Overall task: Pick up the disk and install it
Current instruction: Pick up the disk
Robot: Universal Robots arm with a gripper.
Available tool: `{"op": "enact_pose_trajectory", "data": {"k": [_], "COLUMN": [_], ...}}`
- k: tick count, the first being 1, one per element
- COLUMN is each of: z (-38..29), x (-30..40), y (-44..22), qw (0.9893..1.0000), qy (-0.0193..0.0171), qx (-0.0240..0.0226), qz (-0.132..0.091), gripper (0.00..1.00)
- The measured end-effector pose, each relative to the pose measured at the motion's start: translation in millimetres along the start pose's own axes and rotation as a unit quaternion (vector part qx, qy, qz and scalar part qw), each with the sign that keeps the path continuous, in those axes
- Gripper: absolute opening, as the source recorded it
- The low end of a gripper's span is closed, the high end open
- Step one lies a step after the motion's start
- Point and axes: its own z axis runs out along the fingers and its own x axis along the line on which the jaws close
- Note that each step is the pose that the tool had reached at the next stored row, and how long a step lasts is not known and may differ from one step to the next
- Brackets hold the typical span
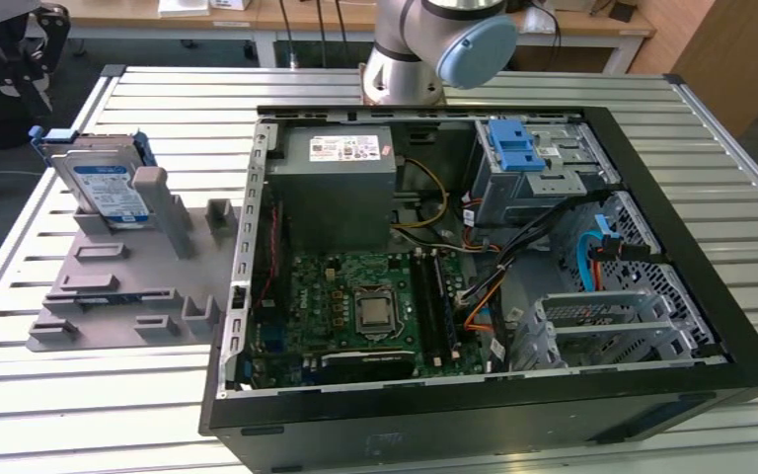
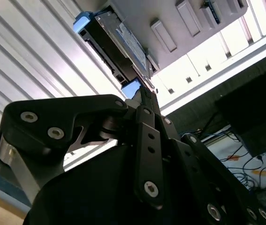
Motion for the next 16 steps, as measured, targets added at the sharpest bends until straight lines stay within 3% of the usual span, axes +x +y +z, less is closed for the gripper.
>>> {"op": "enact_pose_trajectory", "data": {"k": [3, 7, 16], "z": [0.2, 0.3, 0.5], "x": [0.0, 0.0, 0.0], "y": [0.0, 0.0, 0.0], "qw": [0.9997, 0.9986, 0.9938], "qy": [0.0006, 0.0015, 0.0033], "qx": [0.0005, 0.0014, 0.0031], "qz": [-0.024, -0.054, -0.111], "gripper": [0.11, 0.11, 0.11]}}
